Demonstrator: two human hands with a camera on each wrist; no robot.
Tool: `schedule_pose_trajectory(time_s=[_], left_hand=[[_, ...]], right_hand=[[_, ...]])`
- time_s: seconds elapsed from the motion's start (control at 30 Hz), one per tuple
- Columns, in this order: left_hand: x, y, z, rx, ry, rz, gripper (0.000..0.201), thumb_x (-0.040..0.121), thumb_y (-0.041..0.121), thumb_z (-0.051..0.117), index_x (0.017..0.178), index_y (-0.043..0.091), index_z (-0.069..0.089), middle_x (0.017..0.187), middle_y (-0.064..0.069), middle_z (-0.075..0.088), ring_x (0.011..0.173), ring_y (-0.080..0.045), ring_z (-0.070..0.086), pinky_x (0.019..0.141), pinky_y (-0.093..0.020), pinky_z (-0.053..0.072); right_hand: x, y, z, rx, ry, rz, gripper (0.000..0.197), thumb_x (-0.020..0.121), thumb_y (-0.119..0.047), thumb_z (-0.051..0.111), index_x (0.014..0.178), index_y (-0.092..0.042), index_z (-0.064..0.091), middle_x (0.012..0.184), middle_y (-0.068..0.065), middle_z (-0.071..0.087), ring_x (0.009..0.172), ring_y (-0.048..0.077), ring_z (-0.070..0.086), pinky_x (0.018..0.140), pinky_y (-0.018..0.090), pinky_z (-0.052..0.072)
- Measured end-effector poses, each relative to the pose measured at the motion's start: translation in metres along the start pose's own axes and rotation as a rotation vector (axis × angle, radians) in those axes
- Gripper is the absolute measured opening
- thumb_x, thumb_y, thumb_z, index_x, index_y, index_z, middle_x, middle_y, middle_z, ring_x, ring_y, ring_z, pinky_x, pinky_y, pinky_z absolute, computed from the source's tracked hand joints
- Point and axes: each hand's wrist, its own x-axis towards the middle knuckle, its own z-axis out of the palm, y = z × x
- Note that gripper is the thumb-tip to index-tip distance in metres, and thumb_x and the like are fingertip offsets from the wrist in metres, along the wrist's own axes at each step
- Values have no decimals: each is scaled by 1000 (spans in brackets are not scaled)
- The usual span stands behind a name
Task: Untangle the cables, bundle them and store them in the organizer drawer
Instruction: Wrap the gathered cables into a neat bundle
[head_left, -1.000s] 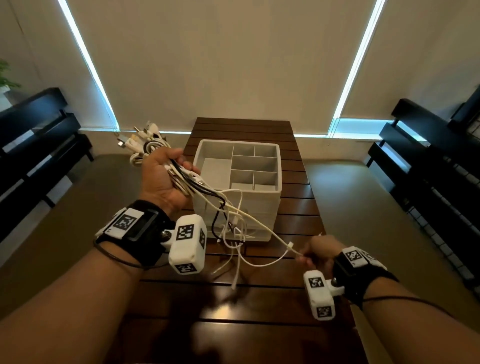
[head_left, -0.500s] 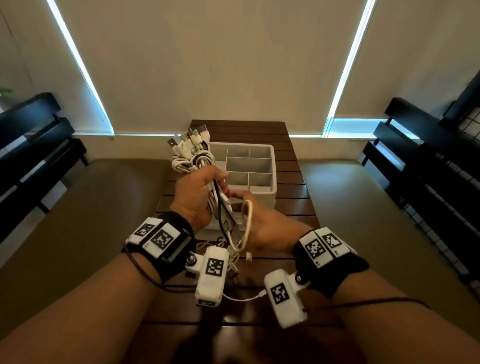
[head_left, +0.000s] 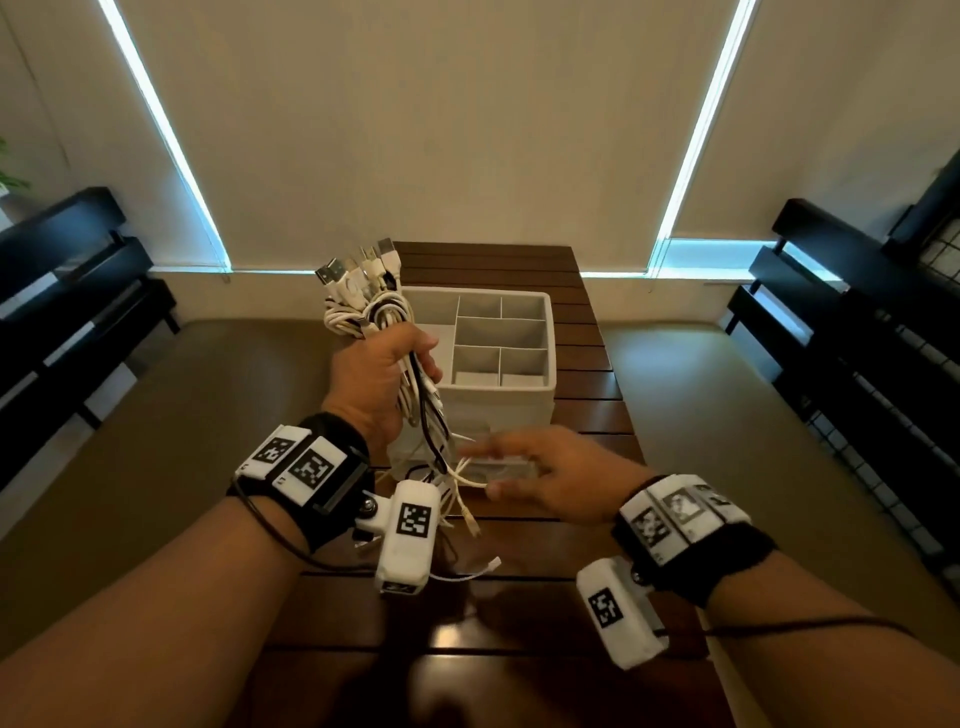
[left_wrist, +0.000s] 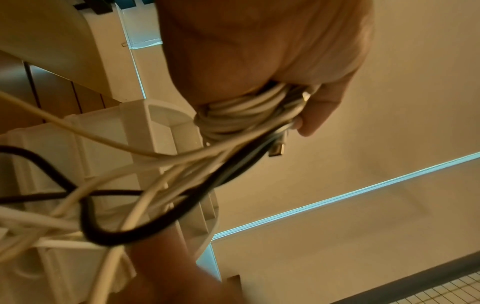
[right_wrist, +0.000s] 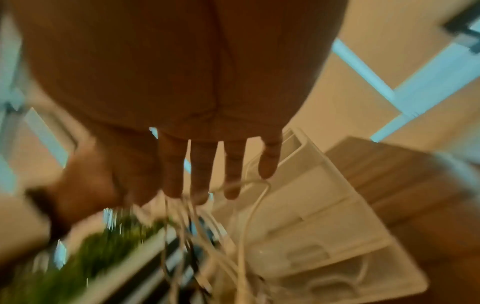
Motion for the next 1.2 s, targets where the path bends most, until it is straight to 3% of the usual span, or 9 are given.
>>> schedule_pose_trajectory(time_s=[0.13,0.27,0.43,0.6,0.73,0.83,0.93,1.07,1.2], left_hand=[[3,12,1,-28,19,0,24,70,9,63,48,12,56,48,-5,50,49,-21,54,55,-28,47],[10,29,-7,-265,41,-26,26,74,10,56,49,14,50,48,-1,43,44,-16,47,53,-26,46],[5,27,-8,-270,-2,-20,34,78,8,52,45,15,49,46,0,42,43,-14,46,53,-26,45],[2,13,-7,-133,-34,-33,14,62,11,60,56,10,48,54,-6,40,50,-18,44,53,-28,49],[-7,0,7,-87,-128,-100,17,63,13,60,48,12,52,50,-5,43,49,-20,45,53,-28,48],[-15,1,21,-141,-169,-156,16,62,12,61,54,10,47,54,-7,40,50,-20,41,52,-27,46],[-17,13,23,-188,-171,-92,15,62,9,59,55,11,46,53,-4,38,50,-17,40,53,-28,47],[-15,33,18,-233,-179,-44,14,64,9,58,60,13,45,52,0,40,48,-14,41,54,-27,47],[-10,52,18,-301,-156,4,16,67,9,56,58,14,43,52,0,39,47,-14,40,54,-28,45]], right_hand=[[10,22,24,-314,-134,61,23,98,-32,49,106,-18,66,92,-2,65,80,13,56,72,28,43],[5,60,49,-188,-134,237,24,96,-32,51,109,-21,68,105,0,69,96,15,62,86,31,48],[3,77,68,-129,-59,299,23,89,-29,58,109,-22,66,102,-1,69,93,18,66,83,33,52],[4,32,25,246,396,204,79,67,-19,79,132,-33,38,136,-9,45,122,10,49,97,25,45],[26,-22,11,511,292,-4,89,70,-17,82,141,-29,30,135,-9,50,122,3,47,94,16,41],[52,-21,28,595,380,-32,43,76,-13,76,112,-26,56,98,-1,68,87,13,67,79,38,57],[56,-1,42,568,339,53,8,81,-18,71,78,-24,66,64,-2,61,55,13,58,58,35,51],[49,15,57,546,369,160,17,79,-25,71,68,-20,60,59,3,56,52,15,53,52,34,47],[36,35,66,476,321,252,27,82,-26,70,59,-25,57,53,-8,53,51,9,50,55,26,46]])
